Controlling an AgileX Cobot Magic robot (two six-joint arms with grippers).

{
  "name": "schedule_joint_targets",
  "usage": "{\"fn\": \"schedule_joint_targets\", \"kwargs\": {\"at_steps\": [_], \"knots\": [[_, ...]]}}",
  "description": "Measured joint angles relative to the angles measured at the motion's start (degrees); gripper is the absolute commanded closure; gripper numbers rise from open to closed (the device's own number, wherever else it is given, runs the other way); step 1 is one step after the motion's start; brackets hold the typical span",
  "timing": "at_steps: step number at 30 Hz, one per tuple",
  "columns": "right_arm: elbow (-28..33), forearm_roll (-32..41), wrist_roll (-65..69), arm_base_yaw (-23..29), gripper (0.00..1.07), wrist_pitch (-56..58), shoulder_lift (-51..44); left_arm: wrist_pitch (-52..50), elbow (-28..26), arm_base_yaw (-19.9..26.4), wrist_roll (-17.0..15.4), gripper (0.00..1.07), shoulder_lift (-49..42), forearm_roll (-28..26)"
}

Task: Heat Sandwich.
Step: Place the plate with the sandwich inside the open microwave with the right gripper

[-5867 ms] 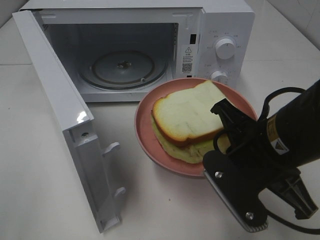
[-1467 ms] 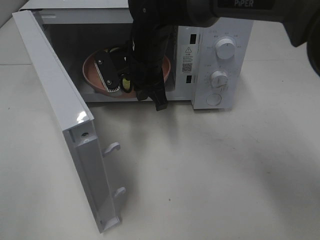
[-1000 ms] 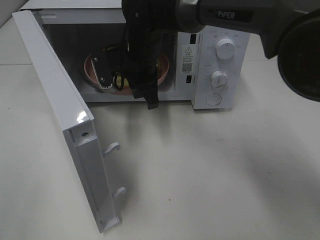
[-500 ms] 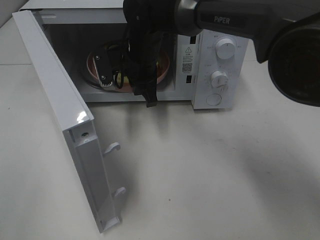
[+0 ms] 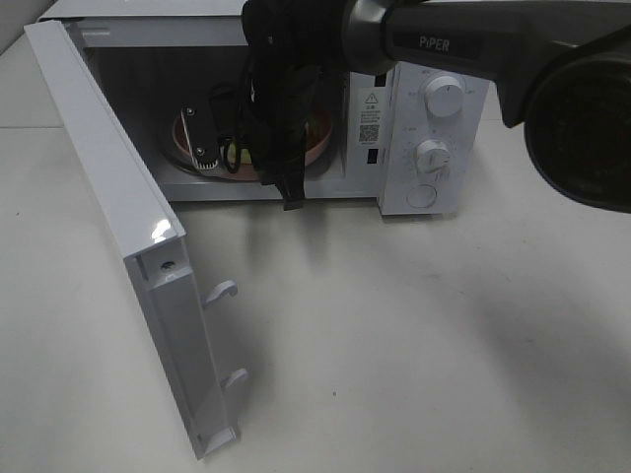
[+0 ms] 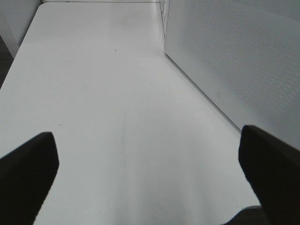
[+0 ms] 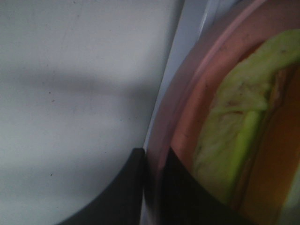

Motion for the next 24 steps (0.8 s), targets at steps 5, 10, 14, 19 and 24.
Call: {"fn": "schedule_joint_targets", "kwargs": {"at_steps": [5, 10, 14, 19, 24], "knots": [[0.0, -0.57, 3.5, 0.0, 0.66, -1.09, 0.0, 0.0, 0.0, 0.0, 0.0, 0.07, 0.0, 0.0], [0.0, -2.64, 9.11, 0.0, 0.4, -3.09, -0.06, 0.0, 0.0, 0.0, 0.0, 0.07, 0.0, 0.0], [-0.23, -3.09, 12.32, 0.0, 0.28, -3.15, -0.06, 0.0, 0.0, 0.0, 0.0, 0.07, 0.0, 0.0], [-0.34, -3.09, 13.18, 0.0, 0.29, -3.21, -0.06, 0.0, 0.0, 0.0, 0.0, 0.07, 0.0, 0.0], [-0.34, -3.09, 13.18, 0.0, 0.31, -3.21, -0.06, 0.0, 0.0, 0.0, 0.0, 0.07, 0.0, 0.0]]}}
